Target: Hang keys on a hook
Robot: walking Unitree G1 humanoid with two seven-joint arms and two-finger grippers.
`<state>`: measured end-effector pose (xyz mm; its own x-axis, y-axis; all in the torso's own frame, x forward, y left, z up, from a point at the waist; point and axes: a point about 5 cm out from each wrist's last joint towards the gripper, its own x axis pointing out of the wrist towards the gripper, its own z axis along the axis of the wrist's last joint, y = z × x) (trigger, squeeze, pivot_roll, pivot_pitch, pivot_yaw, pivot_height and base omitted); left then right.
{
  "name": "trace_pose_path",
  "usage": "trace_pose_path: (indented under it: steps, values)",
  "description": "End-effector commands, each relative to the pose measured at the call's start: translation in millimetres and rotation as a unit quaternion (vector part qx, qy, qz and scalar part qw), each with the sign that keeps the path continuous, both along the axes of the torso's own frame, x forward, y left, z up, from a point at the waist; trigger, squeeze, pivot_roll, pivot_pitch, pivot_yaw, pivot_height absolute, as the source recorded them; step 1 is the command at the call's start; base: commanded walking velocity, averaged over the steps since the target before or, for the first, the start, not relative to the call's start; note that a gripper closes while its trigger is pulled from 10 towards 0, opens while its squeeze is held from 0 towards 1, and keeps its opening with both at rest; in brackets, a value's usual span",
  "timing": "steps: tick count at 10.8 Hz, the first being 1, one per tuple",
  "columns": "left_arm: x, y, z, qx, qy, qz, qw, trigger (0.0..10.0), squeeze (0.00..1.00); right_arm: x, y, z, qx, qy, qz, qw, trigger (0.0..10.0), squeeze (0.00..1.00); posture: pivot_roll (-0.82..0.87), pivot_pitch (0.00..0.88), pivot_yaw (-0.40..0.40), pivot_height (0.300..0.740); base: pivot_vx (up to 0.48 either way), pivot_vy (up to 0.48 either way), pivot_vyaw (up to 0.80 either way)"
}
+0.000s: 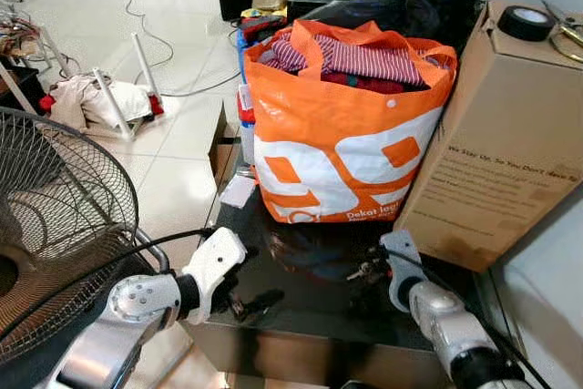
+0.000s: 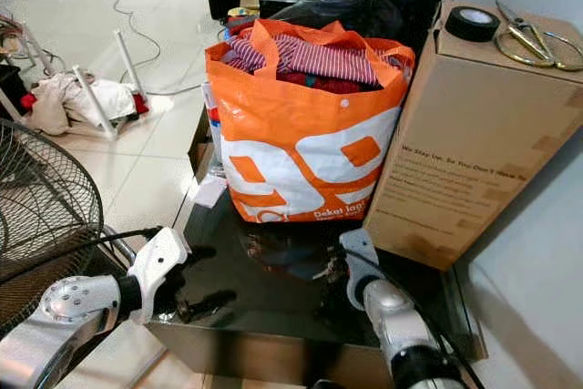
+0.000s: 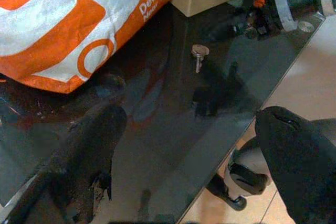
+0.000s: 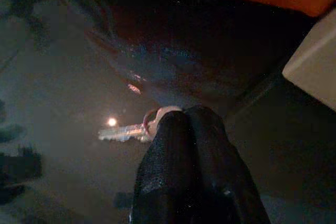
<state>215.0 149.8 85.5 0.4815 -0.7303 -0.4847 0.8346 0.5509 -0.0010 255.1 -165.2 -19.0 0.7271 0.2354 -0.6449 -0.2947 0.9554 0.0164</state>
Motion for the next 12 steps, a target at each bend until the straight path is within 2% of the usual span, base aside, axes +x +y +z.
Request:
trace_pose_path:
  steps: [1,2,3,4,5,8,9,10,11,12]
  values:
    - [0.9,0.1,-1.4,0.001,0.003,-0.005,1.0,10.0,0.13,2.3,2.5,4.0,-0.002,-0.005,0.005,1.0,0.7,0.0,-0.01,0.0,0.017,0.74,0.0,0.0,0.0]
    - [2.2,0.5,-1.0,0.003,0.003,-0.006,1.0,10.0,0.13,3.6,5.9,5.3,-0.006,-0.005,0.007,1.0,7.9,0.0,0.0,0.0,0.018,0.74,0.0,0.0,0.0]
    - [2.4,0.6,-0.9,0.003,0.002,-0.006,1.0,10.0,0.13,3.7,7.2,5.1,-0.004,0.001,0.008,1.0,10.0,0.0,0.0,0.0,0.016,0.74,0.0,0.0,0.0]
    - [2.5,0.7,-0.8,0.003,0.002,-0.006,1.0,10.0,0.12,3.2,9.2,5.0,0.012,0.007,0.009,1.0,10.0,0.64,0.0,0.0,0.016,0.74,0.0,0.0,0.0]
    - [2.2,1.3,-0.8,0.003,0.003,-0.005,1.0,10.0,0.12,4.0,12.0,5.1,0.02,0.006,0.004,1.0,10.0,1.0,0.0,0.0,0.013,0.74,0.0,0.0,0.0]
    - [2.9,1.4,-0.8,0.003,0.003,-0.004,1.0,10.0,0.13,6.5,12.3,3.4,-0.003,0.001,-0.05,0.999,10.0,1.0,0.0,0.0,0.011,0.74,0.0,0.0,0.0]
    - [3.1,1.3,-0.8,0.003,0.003,-0.004,1.0,10.0,0.12,4.8,15.5,1.5,-0.005,0.008,-0.051,0.999,10.0,1.0,0.0,0.0,0.011,0.74,0.0,0.0,0.0]
    - [3.5,1.2,-0.8,0.003,0.003,-0.004,1.0,10.0,0.13,1.6,19.4,-2.1,-0.011,0.021,-0.045,0.999,10.0,0.26,0.0,0.0,0.011,0.74,0.0,0.0,0.0]
    - [3.4,1.1,-0.8,0.003,0.003,-0.004,1.0,10.0,0.12,-0.4,20.6,-4.8,-0.016,0.029,-0.047,0.998,10.0,0.0,0.0,0.0,0.01,0.74,0.0,0.0,0.0]
    - [3.0,1.3,-0.8,0.003,0.003,-0.004,1.0,10.0,0.12,-1.5,21.3,-7.0,-0.016,0.036,-0.051,0.998,10.0,0.0,0.01,0.0,0.009,0.74,0.0,0.0,0.0]
